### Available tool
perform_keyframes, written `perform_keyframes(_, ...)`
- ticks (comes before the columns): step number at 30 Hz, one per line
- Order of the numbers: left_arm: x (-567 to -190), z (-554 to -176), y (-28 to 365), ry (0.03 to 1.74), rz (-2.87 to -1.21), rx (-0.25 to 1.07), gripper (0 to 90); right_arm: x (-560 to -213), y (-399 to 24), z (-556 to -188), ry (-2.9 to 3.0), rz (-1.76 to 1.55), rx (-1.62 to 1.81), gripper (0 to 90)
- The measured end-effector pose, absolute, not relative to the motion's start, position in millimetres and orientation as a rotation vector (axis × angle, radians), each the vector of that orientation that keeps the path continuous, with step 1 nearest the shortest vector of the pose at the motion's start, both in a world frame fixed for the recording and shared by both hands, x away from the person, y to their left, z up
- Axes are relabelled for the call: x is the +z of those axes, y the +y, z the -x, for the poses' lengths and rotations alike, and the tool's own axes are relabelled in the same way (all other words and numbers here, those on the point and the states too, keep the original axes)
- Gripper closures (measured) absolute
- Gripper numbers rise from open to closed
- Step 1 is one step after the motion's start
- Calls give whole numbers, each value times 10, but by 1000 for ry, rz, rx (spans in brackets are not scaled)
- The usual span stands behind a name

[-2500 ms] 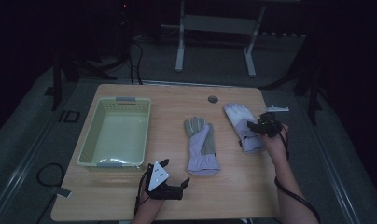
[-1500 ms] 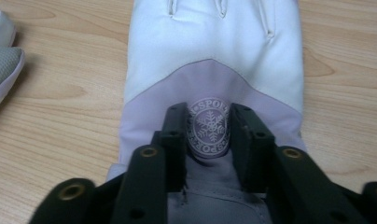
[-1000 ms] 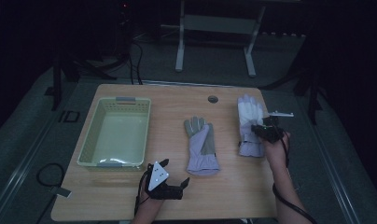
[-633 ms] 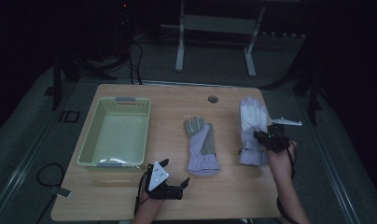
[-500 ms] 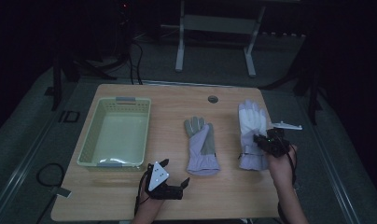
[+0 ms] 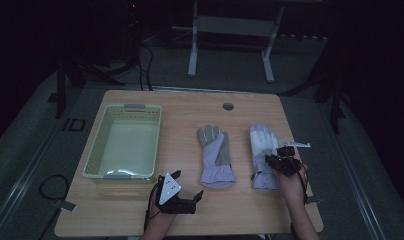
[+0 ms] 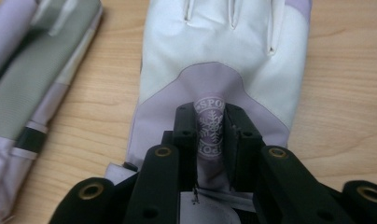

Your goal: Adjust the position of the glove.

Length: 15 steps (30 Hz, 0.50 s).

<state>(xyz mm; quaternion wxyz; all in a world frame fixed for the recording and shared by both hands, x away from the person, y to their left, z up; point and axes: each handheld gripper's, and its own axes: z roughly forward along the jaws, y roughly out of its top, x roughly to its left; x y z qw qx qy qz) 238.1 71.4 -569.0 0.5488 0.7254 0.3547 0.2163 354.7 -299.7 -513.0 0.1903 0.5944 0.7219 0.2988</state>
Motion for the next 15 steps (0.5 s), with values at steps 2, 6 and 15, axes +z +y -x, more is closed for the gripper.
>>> perform_keyframes(2, -5690, -2379, 711, 838, -1720, 515, 0, -5219, -3006, -3578, 2026, -1672, 839, 725)
perform_keyframes(6, -5690, -2380, 712, 840, -1720, 514, 0, -5293, -2996, -3588, 2039, -1650, 837, 684)
perform_keyframes(15, -5690, -2382, 714, 841, -1718, 511, 0, -5192, -3097, -3575, 2068, -1578, 903, 540)
